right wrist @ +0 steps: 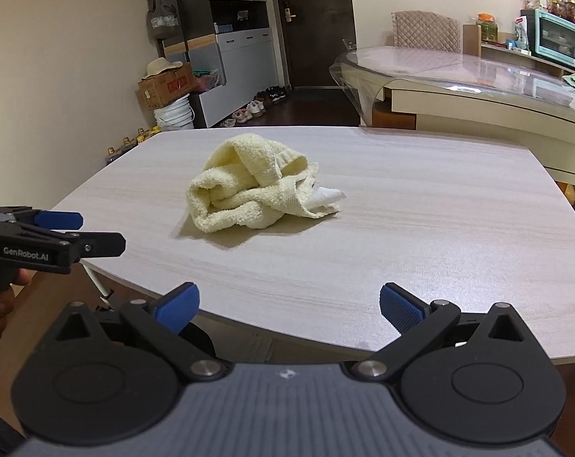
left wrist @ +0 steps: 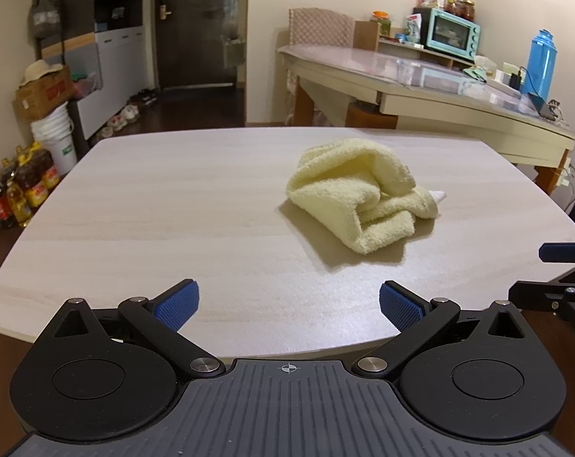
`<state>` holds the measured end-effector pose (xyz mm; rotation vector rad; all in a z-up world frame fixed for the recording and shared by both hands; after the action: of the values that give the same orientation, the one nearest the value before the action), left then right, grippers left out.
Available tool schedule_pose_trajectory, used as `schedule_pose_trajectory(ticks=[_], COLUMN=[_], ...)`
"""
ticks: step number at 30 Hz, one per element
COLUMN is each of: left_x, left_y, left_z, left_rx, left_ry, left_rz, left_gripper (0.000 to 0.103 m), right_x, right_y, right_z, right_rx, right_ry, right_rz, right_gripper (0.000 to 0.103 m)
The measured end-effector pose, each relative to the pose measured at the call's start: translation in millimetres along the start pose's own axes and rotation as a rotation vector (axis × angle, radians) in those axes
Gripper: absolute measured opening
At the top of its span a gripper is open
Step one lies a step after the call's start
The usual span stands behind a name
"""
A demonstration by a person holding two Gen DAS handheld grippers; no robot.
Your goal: Fold towel
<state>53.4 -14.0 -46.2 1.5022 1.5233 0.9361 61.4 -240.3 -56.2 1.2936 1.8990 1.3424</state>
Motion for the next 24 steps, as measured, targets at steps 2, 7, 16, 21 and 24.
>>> schedule_pose_trajectory(ticks=[2,7,16,21,24], left_x=[-1,-4,-8,-7,-6], left_y=[0,-2,-5,-5,-5], left_z=[2,5,15,22,25], left_rx=[0.002,0.009,0.029,0.038,0.043], left_ry=[0.0,-0.009,-0.023,-0.025,-0.027], left_rz=[0.004,0.018,0.031,0.032,0.032], left_gripper=[0.103,0.103,0.103,0.103,0.103], right_x=[0,-2,-11,-13,-13], right_y=[0,0,1,3,4], right_z=[0,2,4,10,14], right_rx=[-0.002,0.002,0.0,0.007,0.012], right_ry=[0.002,0.002,-0.007,-0.008,-0.003], right_rz=[0.003,0.006,0.028,0.026,0.025], right_gripper=[0.102,0.102,0.102,0.102,0.102])
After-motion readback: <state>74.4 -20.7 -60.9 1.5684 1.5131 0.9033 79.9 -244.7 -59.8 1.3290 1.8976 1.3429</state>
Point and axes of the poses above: each gripper's, at about its wrist camera, not at the fingertips, and z roughly the way its jaws point, x to its left, y to its top, the point moved 7 cm from there along z, roughly the way its jaws point, and after that the axes turned 15 degrees about -x, right-handed, at the moved point
